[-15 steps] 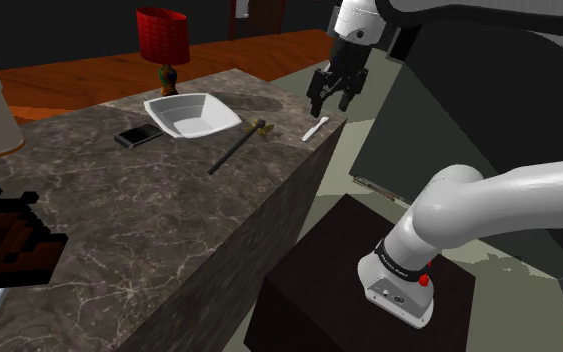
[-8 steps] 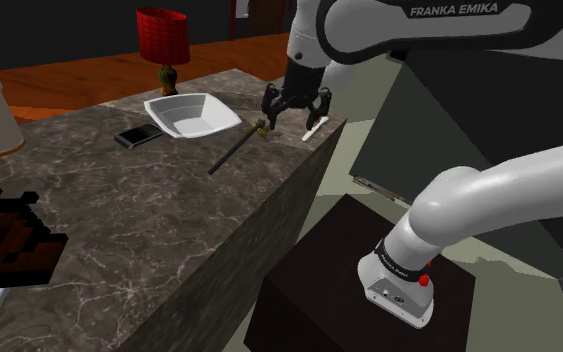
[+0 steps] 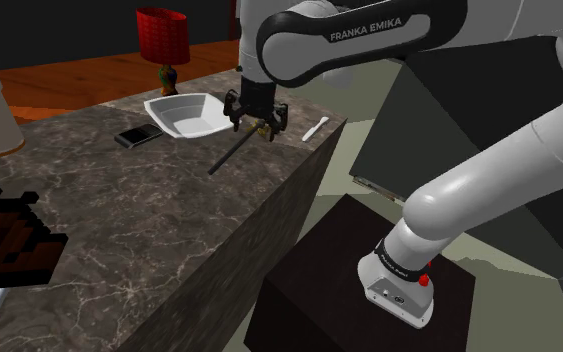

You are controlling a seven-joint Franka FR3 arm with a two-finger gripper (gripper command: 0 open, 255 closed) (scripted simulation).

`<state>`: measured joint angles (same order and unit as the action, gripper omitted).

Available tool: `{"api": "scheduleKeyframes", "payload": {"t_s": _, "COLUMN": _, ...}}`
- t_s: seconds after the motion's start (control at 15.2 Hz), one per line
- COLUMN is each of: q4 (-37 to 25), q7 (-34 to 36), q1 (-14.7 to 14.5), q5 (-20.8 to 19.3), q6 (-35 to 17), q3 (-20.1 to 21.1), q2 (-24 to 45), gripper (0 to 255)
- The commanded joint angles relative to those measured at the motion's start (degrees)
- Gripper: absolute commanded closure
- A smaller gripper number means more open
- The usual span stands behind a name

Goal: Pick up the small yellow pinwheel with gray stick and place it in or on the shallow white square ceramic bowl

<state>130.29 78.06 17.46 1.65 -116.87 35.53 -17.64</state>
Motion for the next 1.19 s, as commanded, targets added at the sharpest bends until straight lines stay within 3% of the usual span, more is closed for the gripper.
{"api": "scheduleKeyframes", "payload": {"t_s": 0.0, "q4": -3.6, "q7": 10.2, "q1": 2.8, "q5": -4.0, "q6": -1.5, "q3": 3.5, "q2": 6.1, "gripper": 0}}
{"api": "scheduleKeyframes", "payload": {"t_s": 0.13, "q4": -7.1, "q7": 19.3, "q1": 4.8, "q5": -8.7, "q6": -2.1, "q3": 5.9, "q2": 11.9, "gripper": 0}}
{"api": "scheduleKeyframes", "payload": {"t_s": 0.66, "q4": -3.8, "q7": 21.4, "q1": 5.1, "q5": -11.6, "q6": -7.5, "q3": 5.9, "q2": 15.1, "gripper": 0}}
{"api": "scheduleKeyframes", "payload": {"t_s": 1.12, "q4": -3.8, "q7": 21.4, "q1": 5.6, "q5": -11.6, "q6": -7.5, "q3": 6.4, "q2": 15.1, "gripper": 0}}
